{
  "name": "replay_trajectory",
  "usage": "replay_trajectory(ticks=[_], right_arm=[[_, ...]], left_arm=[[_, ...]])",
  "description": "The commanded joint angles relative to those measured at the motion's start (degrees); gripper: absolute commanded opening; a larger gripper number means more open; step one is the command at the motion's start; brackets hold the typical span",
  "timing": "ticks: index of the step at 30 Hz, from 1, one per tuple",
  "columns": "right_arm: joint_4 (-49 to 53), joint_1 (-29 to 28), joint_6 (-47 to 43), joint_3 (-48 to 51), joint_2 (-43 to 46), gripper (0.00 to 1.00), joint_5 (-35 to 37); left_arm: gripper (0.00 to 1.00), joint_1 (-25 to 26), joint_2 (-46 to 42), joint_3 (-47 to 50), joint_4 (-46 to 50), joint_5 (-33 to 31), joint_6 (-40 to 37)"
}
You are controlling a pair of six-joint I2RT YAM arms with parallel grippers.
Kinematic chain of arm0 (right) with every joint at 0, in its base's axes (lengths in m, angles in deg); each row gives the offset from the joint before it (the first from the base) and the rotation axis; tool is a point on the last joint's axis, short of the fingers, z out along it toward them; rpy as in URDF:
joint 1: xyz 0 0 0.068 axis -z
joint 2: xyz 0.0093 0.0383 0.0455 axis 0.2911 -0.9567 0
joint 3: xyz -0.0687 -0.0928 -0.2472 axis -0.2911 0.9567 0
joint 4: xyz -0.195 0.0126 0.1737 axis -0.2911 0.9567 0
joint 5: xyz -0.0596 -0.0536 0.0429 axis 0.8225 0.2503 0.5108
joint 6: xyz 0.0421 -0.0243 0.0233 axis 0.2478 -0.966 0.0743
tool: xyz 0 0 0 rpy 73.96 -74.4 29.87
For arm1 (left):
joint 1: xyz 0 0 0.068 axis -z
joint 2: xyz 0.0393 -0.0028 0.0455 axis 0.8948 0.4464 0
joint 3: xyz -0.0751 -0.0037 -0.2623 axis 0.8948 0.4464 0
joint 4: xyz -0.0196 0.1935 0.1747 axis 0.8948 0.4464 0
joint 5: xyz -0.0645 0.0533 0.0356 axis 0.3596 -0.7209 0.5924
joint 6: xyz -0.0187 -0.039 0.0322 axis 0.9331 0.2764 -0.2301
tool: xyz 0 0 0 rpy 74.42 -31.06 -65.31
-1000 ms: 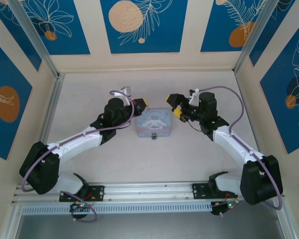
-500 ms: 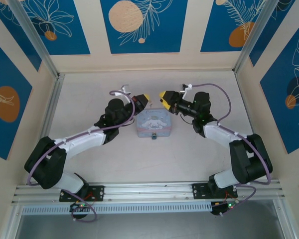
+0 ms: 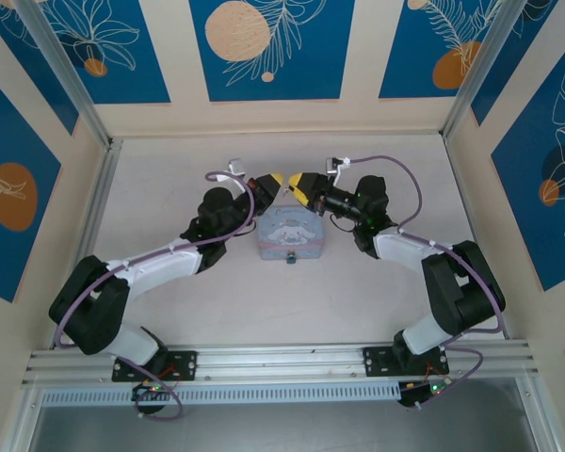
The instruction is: Unlock the padlock with the key
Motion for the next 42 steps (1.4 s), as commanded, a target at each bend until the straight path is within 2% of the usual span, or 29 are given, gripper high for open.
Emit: replay_trajectory(ticks=[1,14,25,42], right_arm=[[-3.4,-1.1,0.8,-0.7,-0.9,0.37,0.5],[-4.5,-2.7,1.1,0.2,-1.3,0.3,1.5],[-5.0,-3.1,1.1,1.9,-1.1,0.28,1.9],[-4.8,-2.6,1.3,2.4,-1.4,0.13,2.6]], left_arm=[[0.0,0.6,0.6,0.7,-2.9,-1.6,0.9],[0.0,1.2,0.7,1.2,-3.1,-2.5,1.0],[0.0,1.4,-0.2,1.6,-2.4,-3.4,0.9],[0.0,1.4,-0.5,1.9,-1.7,-3.8,0.7]])
